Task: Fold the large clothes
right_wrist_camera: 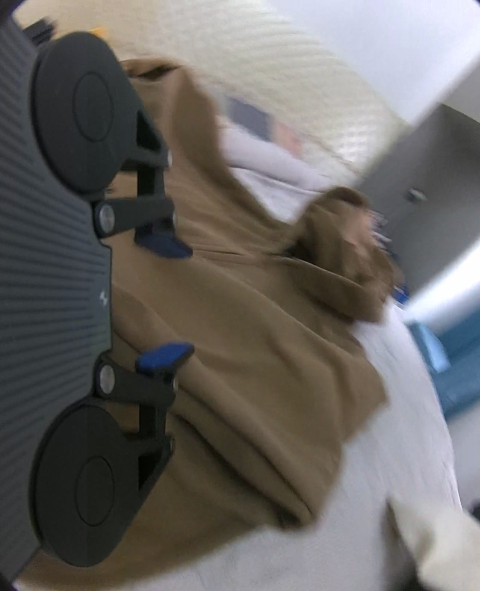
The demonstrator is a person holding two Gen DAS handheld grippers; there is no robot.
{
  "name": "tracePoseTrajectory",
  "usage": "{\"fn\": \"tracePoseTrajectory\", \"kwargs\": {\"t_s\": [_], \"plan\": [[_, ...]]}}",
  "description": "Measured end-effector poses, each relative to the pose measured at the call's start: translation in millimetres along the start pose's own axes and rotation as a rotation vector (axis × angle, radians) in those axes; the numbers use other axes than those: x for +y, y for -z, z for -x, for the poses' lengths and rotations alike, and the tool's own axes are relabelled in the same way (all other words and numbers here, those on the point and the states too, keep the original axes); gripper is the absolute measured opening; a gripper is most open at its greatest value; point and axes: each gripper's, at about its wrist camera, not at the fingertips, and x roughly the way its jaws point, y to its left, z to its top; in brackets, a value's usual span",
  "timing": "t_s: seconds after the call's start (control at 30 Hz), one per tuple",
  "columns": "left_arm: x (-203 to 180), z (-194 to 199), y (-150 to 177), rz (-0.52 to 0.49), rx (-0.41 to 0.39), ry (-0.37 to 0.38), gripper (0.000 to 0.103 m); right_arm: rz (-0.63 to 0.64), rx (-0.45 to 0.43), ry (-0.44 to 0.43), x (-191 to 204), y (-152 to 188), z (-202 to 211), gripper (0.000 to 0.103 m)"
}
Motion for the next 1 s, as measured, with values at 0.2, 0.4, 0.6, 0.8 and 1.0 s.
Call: {"fn": "tracePoseTrajectory", "kwargs": {"t_s": [0.2, 0.4, 0.6, 0.8, 1.0], "plan": [[-19, -2, 12, -0.048, 0.004, -0.086, 0.057, 0.186, 0.085, 0.048, 25, 25, -26, 0.028], [-32, 2, 16, -0.118, -0.023, -0.106, 0.056, 0.253, 0.195, 0.174, 19, 41, -49, 0.009], [-13, 12, 17, 0.026, 0.011, -0.004, 0.034, 0.181, 0.196, 0.155, 12, 32, -40, 0.008], [-17, 6, 20, -0.006, 0.032, -0.049, 0.039, 0.205, 0.183, 0.166, 15, 37, -41, 0.009], [-6, 0, 23, 0.064, 0.071, -0.012, 0.036, 0.188, 0.177, 0.166, 15, 37, -40, 0.011]]}}
